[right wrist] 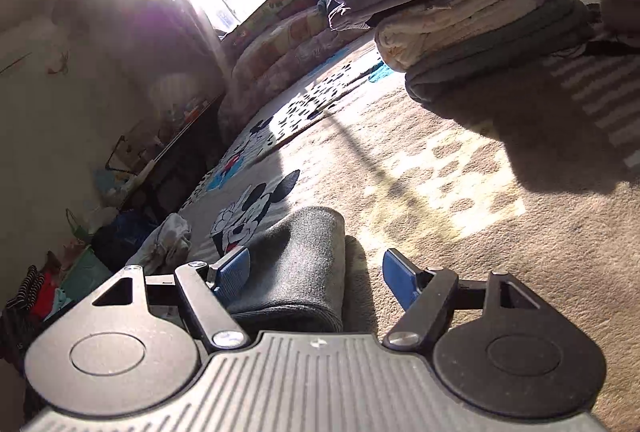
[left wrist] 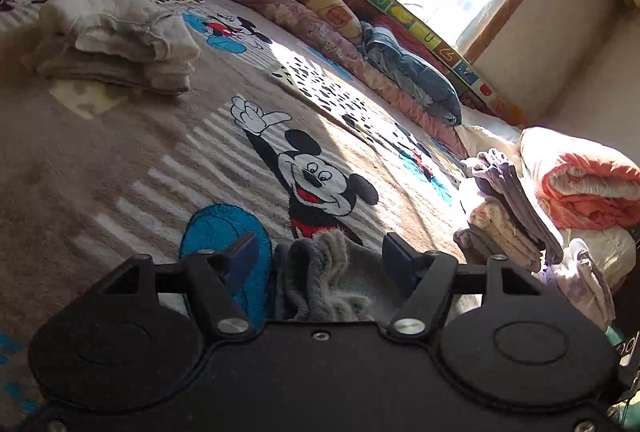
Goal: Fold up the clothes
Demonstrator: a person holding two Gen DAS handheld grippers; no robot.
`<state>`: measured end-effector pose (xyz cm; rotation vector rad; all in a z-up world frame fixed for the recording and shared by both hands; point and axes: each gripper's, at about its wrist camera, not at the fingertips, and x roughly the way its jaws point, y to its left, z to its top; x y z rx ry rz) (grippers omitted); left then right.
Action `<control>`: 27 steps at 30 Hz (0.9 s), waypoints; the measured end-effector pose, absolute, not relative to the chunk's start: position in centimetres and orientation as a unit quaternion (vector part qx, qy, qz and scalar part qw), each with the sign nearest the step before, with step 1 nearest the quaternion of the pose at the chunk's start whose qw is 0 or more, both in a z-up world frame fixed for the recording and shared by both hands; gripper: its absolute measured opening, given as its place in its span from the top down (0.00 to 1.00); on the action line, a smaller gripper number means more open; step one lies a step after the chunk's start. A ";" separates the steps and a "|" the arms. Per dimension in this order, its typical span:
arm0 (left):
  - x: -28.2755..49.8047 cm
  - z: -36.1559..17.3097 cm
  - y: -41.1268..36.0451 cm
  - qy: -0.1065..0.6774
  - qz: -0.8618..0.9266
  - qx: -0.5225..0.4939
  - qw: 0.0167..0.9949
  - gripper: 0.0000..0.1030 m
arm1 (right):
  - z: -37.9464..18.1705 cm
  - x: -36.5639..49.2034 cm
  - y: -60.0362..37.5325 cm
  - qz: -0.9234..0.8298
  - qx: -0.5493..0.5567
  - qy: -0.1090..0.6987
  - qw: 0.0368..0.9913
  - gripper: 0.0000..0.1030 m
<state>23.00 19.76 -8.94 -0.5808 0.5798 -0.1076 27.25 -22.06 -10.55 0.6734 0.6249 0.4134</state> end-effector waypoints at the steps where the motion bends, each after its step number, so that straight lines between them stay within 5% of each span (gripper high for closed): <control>1: 23.1 -9.4 20.5 0.287 -0.049 -0.320 0.902 0.28 | -10.9 27.9 -22.2 0.193 0.347 0.304 0.866 0.28; 4: 23.4 -10.8 22.4 0.301 -0.040 -0.423 0.854 0.28 | -12.0 29.4 -21.4 0.187 0.354 0.327 0.856 0.28; 11: 24.7 -11.8 20.4 0.340 -0.071 -0.405 0.846 0.28 | -15.1 31.2 -19.8 0.190 0.391 0.340 0.834 0.29; 13: 25.0 -11.8 19.6 0.342 -0.068 -0.378 0.857 0.30 | -15.2 31.7 -18.8 0.198 0.372 0.342 0.840 0.35; 16: 25.2 -11.9 18.3 0.342 -0.057 -0.340 0.874 0.40 | -15.7 32.0 -18.0 0.204 0.371 0.349 0.836 0.60; 22: 24.6 -11.2 17.6 0.323 -0.056 -0.299 0.896 0.57 | -13.8 29.6 -17.4 0.189 0.373 0.319 0.851 0.69; 27: 22.3 -6.5 14.2 0.275 -0.117 -0.266 0.917 0.59 | -10.5 23.6 -20.7 0.180 0.420 0.256 0.852 0.70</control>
